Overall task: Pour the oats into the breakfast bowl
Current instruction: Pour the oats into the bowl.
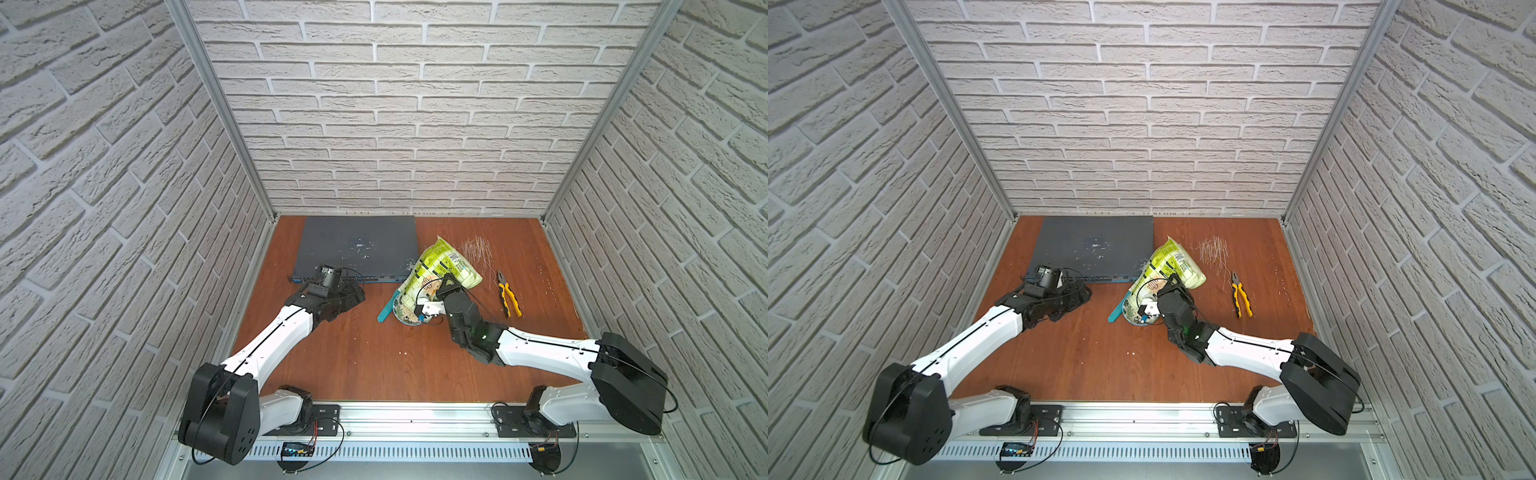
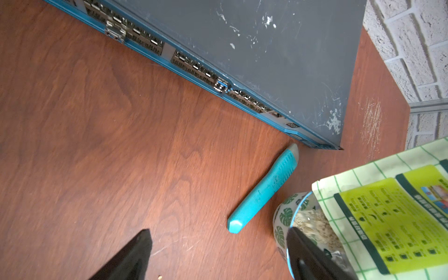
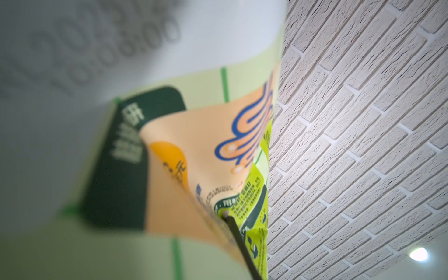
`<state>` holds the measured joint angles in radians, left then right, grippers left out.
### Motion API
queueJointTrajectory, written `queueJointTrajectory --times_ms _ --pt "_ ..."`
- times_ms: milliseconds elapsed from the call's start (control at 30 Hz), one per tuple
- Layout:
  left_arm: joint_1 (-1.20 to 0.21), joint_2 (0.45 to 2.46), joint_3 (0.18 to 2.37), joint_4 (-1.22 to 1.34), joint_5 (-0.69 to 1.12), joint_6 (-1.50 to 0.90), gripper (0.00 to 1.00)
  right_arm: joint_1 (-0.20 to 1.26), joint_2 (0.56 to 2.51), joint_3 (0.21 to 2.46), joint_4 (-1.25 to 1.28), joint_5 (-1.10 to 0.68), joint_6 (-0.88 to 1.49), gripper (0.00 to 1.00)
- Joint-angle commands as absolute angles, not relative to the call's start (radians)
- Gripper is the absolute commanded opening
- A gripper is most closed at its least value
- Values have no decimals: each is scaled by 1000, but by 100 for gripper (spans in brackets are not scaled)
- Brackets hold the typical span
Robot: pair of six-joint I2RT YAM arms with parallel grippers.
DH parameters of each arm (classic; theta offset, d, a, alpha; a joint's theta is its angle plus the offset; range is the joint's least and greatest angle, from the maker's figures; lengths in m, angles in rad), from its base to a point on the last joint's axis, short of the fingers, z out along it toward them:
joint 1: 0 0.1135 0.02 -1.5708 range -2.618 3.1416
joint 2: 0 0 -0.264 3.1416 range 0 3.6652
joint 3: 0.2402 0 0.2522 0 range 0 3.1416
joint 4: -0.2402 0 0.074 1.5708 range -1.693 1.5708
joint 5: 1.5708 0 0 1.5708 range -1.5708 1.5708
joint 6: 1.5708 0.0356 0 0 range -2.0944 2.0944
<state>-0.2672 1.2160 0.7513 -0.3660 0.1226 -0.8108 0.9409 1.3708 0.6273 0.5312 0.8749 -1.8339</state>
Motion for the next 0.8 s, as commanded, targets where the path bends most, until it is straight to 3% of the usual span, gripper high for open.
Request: queueJointTrajectory --times_ms 0,767 --pt "-262 1218 751 -363 120 -808 89 952 1336 646 735 914 -1864 4" --pt "-261 1213 743 -365 119 -807 90 960 1358 640 793 909 -1934 4"
